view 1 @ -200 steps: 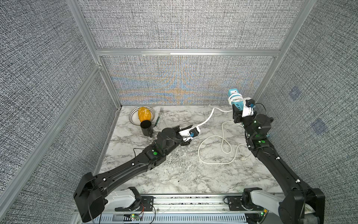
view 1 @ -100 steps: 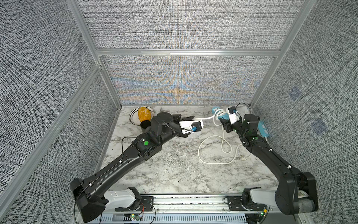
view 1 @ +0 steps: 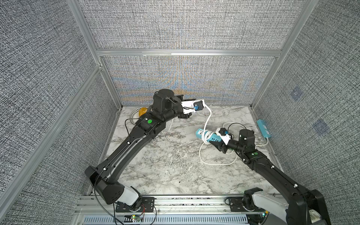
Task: Wrap the cord around the power strip
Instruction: Wrap the power cord around the power strip.
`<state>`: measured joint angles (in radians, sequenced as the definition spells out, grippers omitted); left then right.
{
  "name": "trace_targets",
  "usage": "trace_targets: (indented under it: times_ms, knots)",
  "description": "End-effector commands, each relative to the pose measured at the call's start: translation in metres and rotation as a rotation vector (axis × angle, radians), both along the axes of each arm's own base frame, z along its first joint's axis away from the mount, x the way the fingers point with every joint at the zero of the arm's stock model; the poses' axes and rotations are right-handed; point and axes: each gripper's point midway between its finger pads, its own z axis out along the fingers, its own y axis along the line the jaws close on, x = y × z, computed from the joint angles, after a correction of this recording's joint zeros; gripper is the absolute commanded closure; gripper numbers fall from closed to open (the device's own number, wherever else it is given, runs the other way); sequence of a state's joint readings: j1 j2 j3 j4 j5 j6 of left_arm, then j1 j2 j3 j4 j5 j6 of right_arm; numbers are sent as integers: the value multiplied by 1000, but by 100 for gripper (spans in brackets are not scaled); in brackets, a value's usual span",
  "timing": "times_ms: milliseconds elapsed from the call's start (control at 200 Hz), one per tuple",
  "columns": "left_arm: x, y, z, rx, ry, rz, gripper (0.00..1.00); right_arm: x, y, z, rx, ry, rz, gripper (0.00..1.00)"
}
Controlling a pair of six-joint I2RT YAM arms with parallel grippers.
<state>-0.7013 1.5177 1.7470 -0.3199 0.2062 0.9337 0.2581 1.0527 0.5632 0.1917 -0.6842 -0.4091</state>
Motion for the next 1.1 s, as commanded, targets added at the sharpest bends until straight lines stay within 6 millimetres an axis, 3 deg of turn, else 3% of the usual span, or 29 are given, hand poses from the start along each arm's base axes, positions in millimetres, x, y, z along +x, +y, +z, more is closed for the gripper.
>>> trace_targets:
  times_ms: [0,110,215,420,550,866,1001,1096]
  knots:
    - [8,-8,19,-61,-11,-40,100,-32,22,17,82,-48,190,100]
    - [26,-15,16,-51,15,-45,100,-58,37,25,145,-30,316,100]
    - [48,-17,12,-55,58,-38,100,-79,43,45,237,-37,401,100]
    - [88,-15,-1,-129,142,-26,100,-106,42,100,403,-131,476,100]
    - [109,-17,-19,-164,217,-21,100,-117,36,133,504,-210,494,100]
    - [116,-33,-57,-253,379,-56,100,-122,2,204,792,-513,376,100]
    - [105,-36,-67,-320,430,-107,100,-107,-25,226,956,-606,239,100]
    - [96,-35,-76,-377,489,-121,100,-99,-29,238,967,-680,187,100]
